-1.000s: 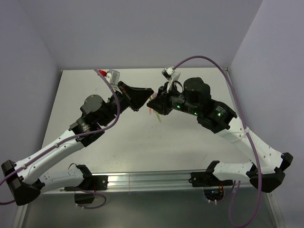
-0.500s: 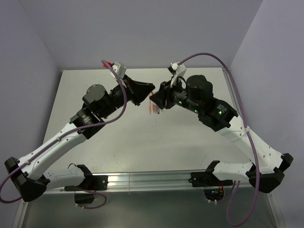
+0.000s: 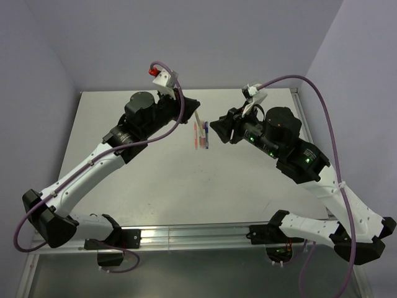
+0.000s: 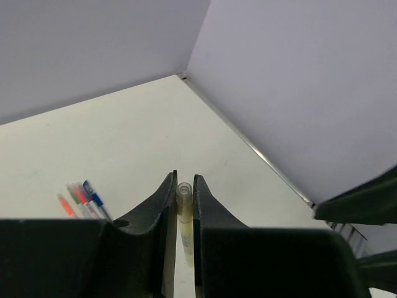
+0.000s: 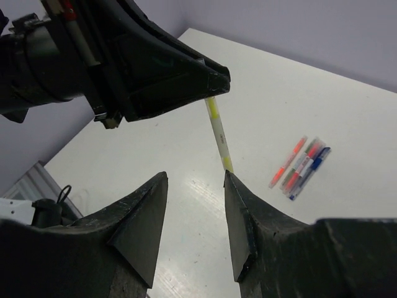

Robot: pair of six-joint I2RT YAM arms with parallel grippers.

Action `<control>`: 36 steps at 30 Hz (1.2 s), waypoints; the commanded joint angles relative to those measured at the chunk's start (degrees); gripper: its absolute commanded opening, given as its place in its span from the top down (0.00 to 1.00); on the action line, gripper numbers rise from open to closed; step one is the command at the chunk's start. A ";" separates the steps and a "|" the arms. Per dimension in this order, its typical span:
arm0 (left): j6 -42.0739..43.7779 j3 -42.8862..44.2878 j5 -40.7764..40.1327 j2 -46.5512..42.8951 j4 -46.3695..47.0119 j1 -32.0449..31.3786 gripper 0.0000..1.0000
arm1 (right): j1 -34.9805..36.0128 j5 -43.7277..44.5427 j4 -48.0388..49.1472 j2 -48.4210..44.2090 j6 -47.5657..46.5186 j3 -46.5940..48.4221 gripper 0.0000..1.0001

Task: Insert the pens into the pen caps
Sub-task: Place the pen at the center of the board.

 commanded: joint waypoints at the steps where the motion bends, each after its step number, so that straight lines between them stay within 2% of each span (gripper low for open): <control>1: 2.85 3.25 -2.74 1.76 -2.87 0.93 1.00 | -0.70 5.98 0.77 -1.41 0.38 -1.22 0.51; 4: 3.91 3.08 -5.28 4.04 -3.75 1.19 1.00 | -1.23 8.44 0.42 -1.51 0.91 -1.75 0.51; 17: 5.59 2.55 -12.32 12.92 -3.57 2.68 1.00 | -3.60 7.22 1.21 -1.95 1.61 -3.77 0.51; 27: 4.18 13.44 -8.11 27.16 -13.42 9.54 1.00 | -4.57 5.90 1.56 -1.59 1.70 -4.47 0.51; 36: 2.95 18.72 -1.34 38.06 -14.31 13.85 1.00 | -4.92 5.64 1.21 -0.98 1.70 -4.56 0.51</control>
